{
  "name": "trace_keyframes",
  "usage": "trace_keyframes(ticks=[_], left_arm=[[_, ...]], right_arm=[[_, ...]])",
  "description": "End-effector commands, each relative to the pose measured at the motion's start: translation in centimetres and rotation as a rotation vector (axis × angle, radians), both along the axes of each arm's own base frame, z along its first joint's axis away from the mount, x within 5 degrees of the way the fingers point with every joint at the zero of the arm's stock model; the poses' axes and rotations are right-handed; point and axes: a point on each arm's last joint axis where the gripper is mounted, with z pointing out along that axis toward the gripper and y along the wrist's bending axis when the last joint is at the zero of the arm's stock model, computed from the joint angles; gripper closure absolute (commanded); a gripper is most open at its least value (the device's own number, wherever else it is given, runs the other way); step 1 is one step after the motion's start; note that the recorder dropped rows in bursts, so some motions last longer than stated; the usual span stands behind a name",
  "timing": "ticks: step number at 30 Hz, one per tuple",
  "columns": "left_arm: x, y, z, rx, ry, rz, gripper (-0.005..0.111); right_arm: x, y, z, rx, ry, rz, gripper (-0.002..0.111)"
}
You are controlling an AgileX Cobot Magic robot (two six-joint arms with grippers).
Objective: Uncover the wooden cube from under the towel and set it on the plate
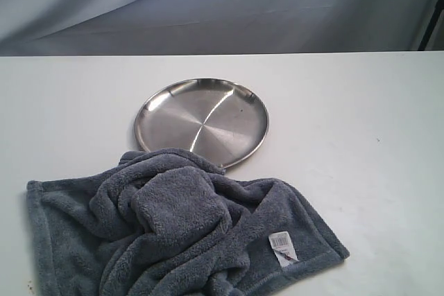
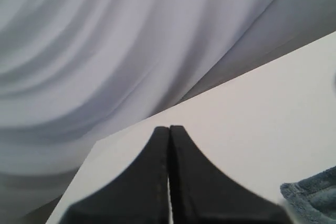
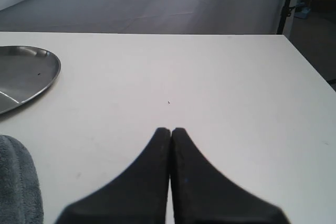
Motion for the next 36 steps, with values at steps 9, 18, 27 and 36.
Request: trace_keyframes(ticks=[9, 18, 27, 36], left_arm=[[-0.1, -0.2, 1.6, -0.879, -0.270, -0.064, 0.107], [-0.6, -1.3, 5.7, -0.886, -0.109, -0.113, 0.107], [2.0, -1.4, 9.9, -0.618, 0.284, -0.043, 0.107], [4.9, -1.9, 11.1, -0.527, 0.553, -0.089, 0.107]], right_arm=[[0.0, 0.0, -0.1, 0.009, -0.002, -0.002, 0.108], [0.0, 0.0, -0.1, 0.009, -0.002, -0.002, 0.108], [0.0, 0.0, -0.1, 0.009, -0.002, -0.002, 0.108], [0.0, 0.0, -0.1, 0.009, -0.002, -0.002, 0.108]])
